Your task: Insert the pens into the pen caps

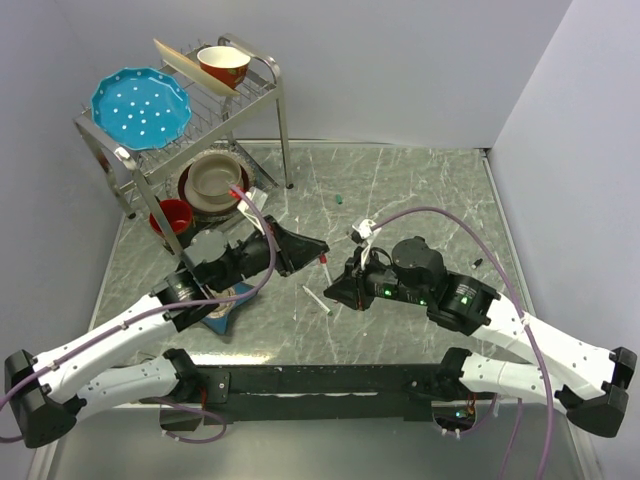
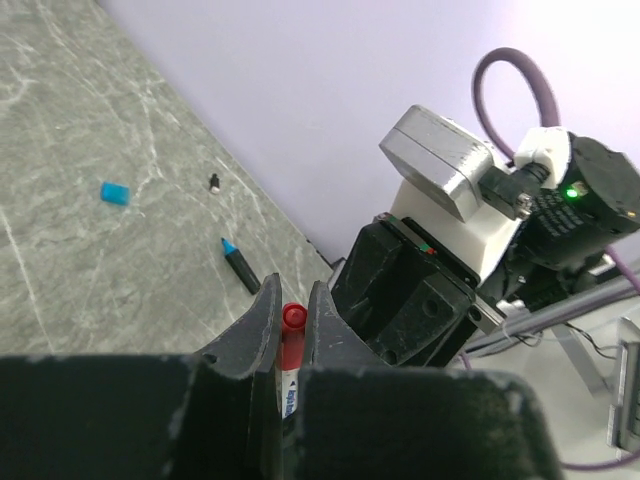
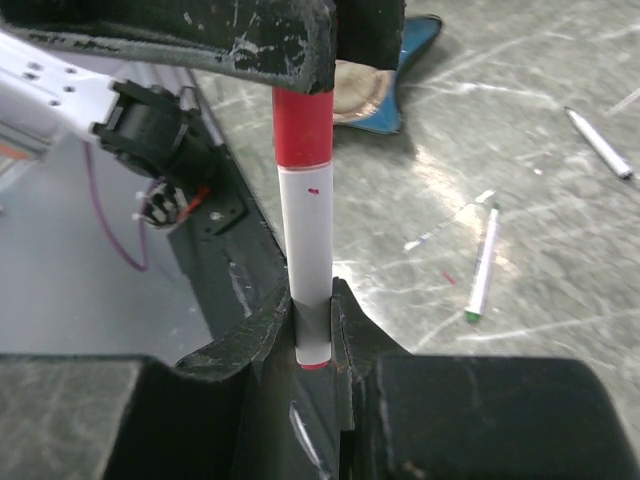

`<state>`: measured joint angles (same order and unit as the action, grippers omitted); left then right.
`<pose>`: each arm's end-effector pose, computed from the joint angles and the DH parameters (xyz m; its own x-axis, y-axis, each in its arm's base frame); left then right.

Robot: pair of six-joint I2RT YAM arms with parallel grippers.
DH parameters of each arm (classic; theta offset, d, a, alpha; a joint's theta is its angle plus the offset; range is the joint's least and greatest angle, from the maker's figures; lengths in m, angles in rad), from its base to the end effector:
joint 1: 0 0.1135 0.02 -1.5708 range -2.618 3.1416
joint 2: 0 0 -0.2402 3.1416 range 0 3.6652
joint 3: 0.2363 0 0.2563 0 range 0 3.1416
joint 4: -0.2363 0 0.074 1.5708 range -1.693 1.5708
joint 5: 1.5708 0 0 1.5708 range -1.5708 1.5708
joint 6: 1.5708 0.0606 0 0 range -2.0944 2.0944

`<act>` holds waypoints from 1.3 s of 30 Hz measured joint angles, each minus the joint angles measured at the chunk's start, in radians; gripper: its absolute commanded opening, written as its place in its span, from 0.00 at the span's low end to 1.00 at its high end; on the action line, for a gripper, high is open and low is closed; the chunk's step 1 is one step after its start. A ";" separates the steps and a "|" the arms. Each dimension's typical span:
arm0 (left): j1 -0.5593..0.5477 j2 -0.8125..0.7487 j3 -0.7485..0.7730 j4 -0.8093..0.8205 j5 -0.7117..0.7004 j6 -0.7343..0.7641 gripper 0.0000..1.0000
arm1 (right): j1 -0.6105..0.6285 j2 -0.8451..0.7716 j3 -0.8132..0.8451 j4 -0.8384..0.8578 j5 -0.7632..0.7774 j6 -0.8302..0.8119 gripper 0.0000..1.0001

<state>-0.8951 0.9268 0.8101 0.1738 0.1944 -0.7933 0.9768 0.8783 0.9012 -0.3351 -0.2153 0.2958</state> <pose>0.1557 -0.2129 0.3438 -0.6065 -0.3613 -0.7082 0.6471 0.2932 -0.7038 0.1242 0.2071 0.3231 -0.4336 -0.1332 -0.8912 -0.8331 0.4360 0.3402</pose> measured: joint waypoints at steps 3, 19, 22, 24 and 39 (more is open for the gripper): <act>0.000 0.021 -0.014 0.028 -0.012 0.003 0.01 | -0.020 0.020 0.019 -0.039 0.005 -0.012 0.00; 0.000 0.172 -0.060 0.235 -0.067 -0.063 0.01 | -0.150 0.083 0.069 -0.165 -0.016 -0.070 0.00; 0.000 0.182 -0.048 0.223 -0.101 -0.062 0.01 | -0.187 0.085 0.066 -0.161 -0.043 -0.071 0.00; 0.001 0.182 -0.024 0.181 -0.132 -0.061 0.01 | -0.203 0.085 0.055 -0.137 -0.054 -0.071 0.00; 0.132 0.279 0.420 -0.422 -0.027 0.019 0.68 | -0.262 -0.056 -0.184 0.306 -0.087 -0.002 0.00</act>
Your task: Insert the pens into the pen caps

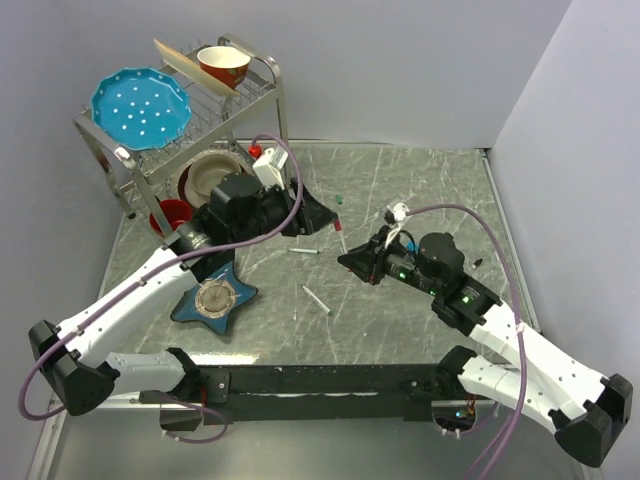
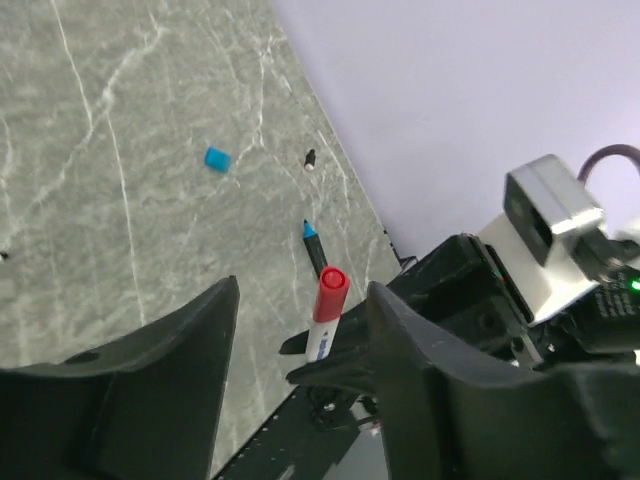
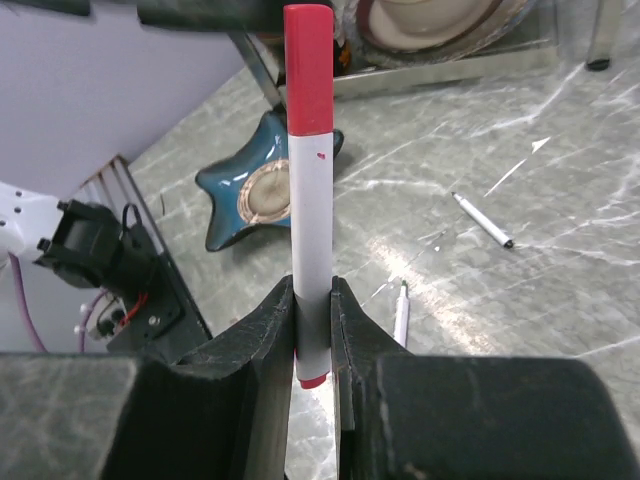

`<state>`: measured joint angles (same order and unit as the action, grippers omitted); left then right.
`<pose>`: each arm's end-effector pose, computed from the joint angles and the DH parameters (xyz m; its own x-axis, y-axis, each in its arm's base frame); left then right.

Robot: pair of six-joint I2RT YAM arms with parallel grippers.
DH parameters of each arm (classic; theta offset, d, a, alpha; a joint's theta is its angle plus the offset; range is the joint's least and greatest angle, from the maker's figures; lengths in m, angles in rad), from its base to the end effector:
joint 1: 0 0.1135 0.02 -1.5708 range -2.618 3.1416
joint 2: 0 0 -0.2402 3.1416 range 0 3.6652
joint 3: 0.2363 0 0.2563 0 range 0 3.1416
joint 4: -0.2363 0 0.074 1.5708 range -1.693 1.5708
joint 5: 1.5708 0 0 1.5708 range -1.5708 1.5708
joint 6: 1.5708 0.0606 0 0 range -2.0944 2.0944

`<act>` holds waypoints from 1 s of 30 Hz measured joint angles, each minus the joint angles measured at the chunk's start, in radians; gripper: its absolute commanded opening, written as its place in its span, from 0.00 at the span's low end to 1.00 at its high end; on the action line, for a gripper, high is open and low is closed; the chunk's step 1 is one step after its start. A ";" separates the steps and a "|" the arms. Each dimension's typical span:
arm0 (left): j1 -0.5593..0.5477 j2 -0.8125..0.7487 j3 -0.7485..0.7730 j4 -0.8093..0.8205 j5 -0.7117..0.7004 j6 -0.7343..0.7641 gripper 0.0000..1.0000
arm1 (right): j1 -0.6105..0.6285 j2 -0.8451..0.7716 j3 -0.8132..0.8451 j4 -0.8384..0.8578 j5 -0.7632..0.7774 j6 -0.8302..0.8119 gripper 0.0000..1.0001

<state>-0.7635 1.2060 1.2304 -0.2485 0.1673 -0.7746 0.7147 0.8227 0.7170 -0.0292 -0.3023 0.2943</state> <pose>0.2187 -0.2233 0.3742 -0.6736 -0.3099 -0.6710 0.4588 0.5363 -0.7084 0.1705 0.1718 0.3052 -0.3433 0.0687 -0.9367 -0.7825 0.5306 0.3258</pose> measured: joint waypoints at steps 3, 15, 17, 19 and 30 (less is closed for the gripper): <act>0.006 -0.001 0.058 -0.048 0.007 0.032 0.75 | -0.006 -0.033 -0.040 0.029 0.010 0.029 0.00; 0.008 -0.237 -0.119 -0.135 -0.216 0.134 0.99 | -0.009 0.191 -0.146 -0.088 0.247 0.243 0.00; 0.008 -0.269 -0.160 -0.142 -0.263 0.138 0.99 | -0.012 0.254 -0.139 -0.116 0.290 0.267 0.00; 0.008 -0.290 -0.201 -0.146 -0.314 0.146 0.99 | -0.018 0.327 -0.122 -0.137 0.325 0.286 0.01; 0.008 -0.402 -0.335 -0.181 -0.430 0.180 0.99 | -0.075 0.619 -0.032 -0.175 0.414 0.292 0.13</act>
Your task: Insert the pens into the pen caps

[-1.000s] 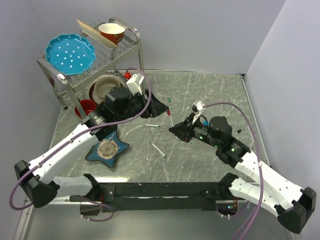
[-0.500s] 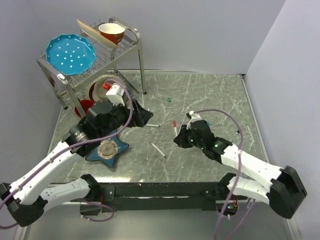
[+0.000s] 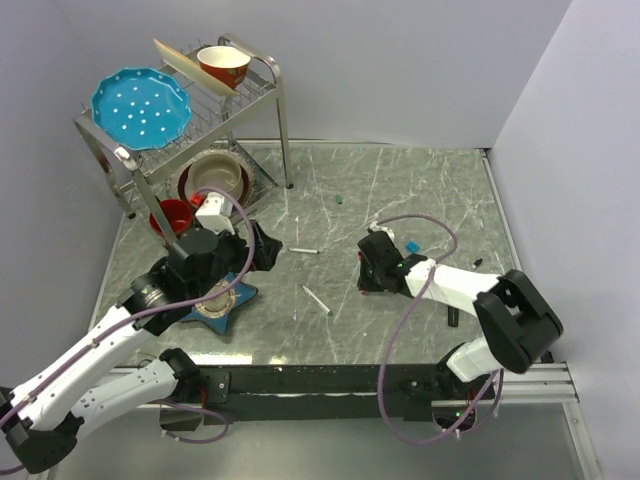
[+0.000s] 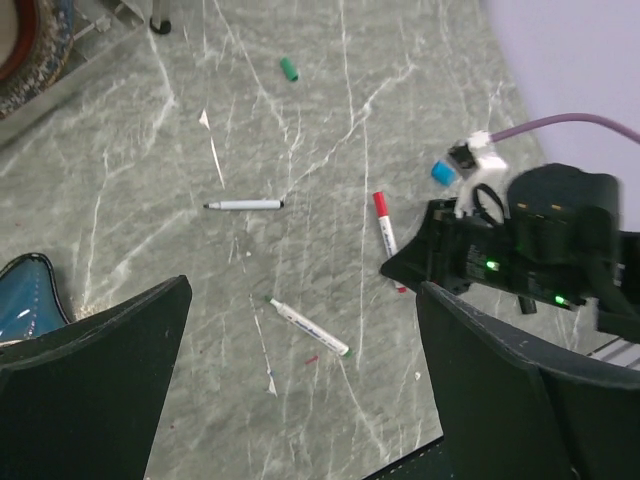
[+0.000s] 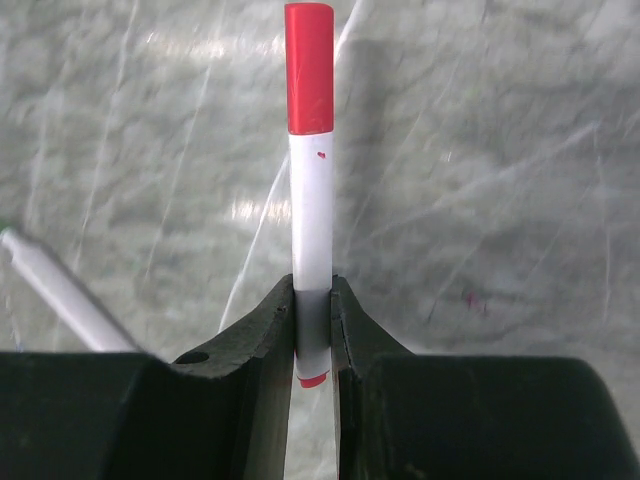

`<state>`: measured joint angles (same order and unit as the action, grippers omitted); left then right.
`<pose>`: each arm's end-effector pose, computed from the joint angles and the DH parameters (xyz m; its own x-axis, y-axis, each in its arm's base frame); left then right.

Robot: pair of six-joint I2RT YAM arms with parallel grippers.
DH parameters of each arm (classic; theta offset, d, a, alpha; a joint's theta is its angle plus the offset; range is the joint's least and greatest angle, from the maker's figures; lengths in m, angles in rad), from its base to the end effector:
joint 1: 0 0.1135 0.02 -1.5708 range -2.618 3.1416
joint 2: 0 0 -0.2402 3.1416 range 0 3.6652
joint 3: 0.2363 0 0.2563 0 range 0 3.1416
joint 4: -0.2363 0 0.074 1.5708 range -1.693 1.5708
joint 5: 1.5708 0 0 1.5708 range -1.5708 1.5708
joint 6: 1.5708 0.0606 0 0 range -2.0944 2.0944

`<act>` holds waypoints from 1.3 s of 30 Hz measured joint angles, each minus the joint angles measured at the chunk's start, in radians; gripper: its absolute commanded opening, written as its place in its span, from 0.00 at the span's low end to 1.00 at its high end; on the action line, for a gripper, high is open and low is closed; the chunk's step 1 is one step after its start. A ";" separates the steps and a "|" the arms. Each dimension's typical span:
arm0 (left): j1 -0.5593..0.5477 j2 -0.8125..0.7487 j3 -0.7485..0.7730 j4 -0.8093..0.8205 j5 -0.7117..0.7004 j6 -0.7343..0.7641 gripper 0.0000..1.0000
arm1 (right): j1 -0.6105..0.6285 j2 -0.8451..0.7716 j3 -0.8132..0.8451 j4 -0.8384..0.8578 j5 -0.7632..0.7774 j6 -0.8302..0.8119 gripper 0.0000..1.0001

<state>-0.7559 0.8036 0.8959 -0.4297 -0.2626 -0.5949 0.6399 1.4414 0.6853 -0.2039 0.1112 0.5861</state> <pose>0.1715 -0.1401 0.3253 -0.4708 -0.2999 -0.8297 0.2660 0.8484 -0.4577 0.2354 0.1668 0.1144 -0.8474 0.0545 -0.5281 -0.0884 0.9664 0.2415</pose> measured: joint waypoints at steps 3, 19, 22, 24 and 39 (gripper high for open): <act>0.000 -0.032 0.000 0.001 -0.008 0.008 0.99 | -0.012 0.061 0.037 -0.001 0.012 -0.007 0.20; -0.003 -0.110 -0.010 -0.005 -0.011 0.044 0.99 | 0.000 0.040 0.098 -0.129 0.067 -0.008 0.39; -0.003 -0.161 -0.026 -0.002 -0.005 0.050 0.99 | 0.053 -0.007 0.109 -0.125 0.056 -0.032 0.40; -0.003 -0.192 -0.036 -0.002 0.003 0.052 0.99 | 0.113 -0.024 0.126 -0.105 0.028 -0.059 0.40; -0.004 -0.415 -0.121 -0.026 0.050 0.056 0.99 | 0.275 0.276 0.301 -0.026 -0.030 -0.205 0.43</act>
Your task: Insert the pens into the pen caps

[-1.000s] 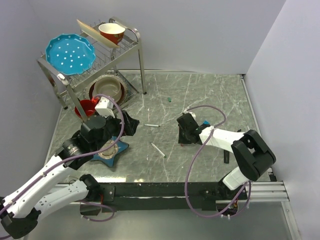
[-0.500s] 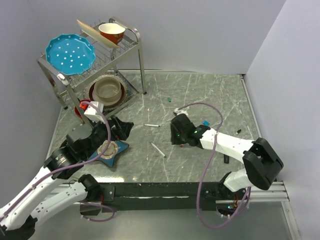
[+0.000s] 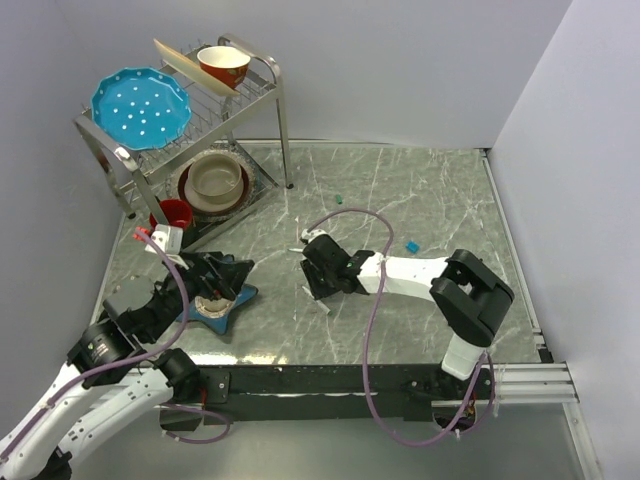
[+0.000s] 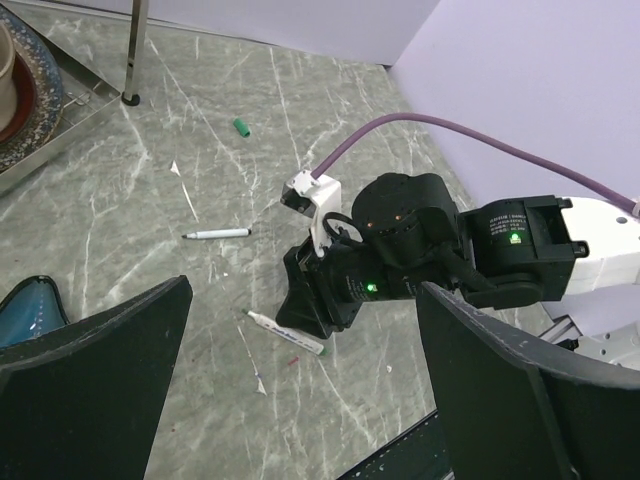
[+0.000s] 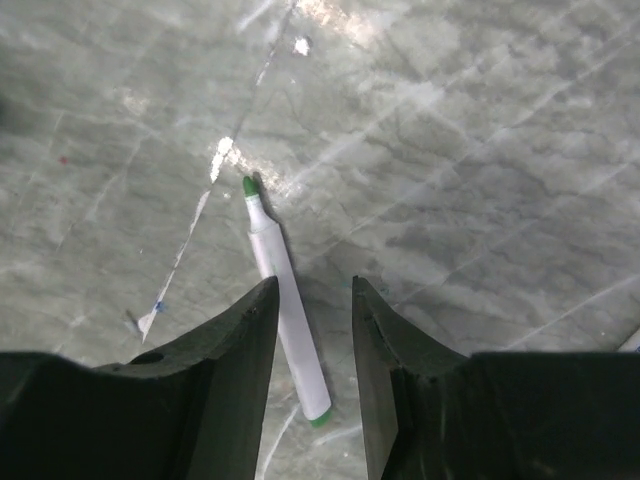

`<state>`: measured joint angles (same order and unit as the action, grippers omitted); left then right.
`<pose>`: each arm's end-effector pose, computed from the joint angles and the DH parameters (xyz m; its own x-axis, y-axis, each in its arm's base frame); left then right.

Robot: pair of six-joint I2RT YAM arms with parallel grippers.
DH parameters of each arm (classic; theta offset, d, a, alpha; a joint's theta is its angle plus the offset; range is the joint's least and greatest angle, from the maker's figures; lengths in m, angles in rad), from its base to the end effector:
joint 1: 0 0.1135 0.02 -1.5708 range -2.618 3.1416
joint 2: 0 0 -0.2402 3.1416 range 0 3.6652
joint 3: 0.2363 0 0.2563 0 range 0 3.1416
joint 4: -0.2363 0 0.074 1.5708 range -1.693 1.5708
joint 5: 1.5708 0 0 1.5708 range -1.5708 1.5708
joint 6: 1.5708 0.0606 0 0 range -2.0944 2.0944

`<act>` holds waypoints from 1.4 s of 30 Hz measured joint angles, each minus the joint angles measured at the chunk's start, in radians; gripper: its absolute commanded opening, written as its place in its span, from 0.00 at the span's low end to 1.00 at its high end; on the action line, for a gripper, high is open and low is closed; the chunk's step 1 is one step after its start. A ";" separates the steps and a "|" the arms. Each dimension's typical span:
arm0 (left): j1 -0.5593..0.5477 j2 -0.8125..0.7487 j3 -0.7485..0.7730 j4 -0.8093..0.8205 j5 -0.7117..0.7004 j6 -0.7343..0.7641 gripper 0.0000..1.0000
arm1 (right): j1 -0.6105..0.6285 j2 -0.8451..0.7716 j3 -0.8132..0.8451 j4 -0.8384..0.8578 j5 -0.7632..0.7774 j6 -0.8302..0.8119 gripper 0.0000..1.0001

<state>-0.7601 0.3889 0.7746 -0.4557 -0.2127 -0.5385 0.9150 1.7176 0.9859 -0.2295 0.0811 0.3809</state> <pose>0.1095 -0.0865 0.3446 -0.3106 -0.3964 -0.8640 0.4211 0.7574 -0.4989 0.2219 0.2804 0.1191 -0.7473 -0.3636 -0.5562 -0.5212 0.8399 0.1512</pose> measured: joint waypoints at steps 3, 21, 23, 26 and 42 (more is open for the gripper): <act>0.000 -0.016 -0.003 -0.006 -0.002 0.000 0.99 | 0.011 0.002 0.003 0.006 -0.001 -0.008 0.42; 0.000 -0.018 -0.008 -0.020 0.009 0.000 1.00 | 0.083 0.008 -0.027 0.027 0.019 0.000 0.41; 0.000 -0.018 -0.008 -0.020 0.011 -0.002 0.99 | 0.097 -0.007 -0.050 0.040 0.034 0.008 0.41; 0.000 -0.016 -0.011 -0.021 0.013 -0.009 0.99 | 0.125 -0.036 -0.085 0.045 0.057 0.020 0.40; 0.000 0.232 -0.007 -0.027 0.026 -0.243 0.95 | 0.191 -0.090 -0.159 0.068 0.196 0.103 0.01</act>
<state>-0.7601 0.6205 0.7673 -0.4831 -0.1871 -0.7815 1.1061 1.6279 0.8268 -0.1612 0.2775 0.4835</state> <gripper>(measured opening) 0.944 0.077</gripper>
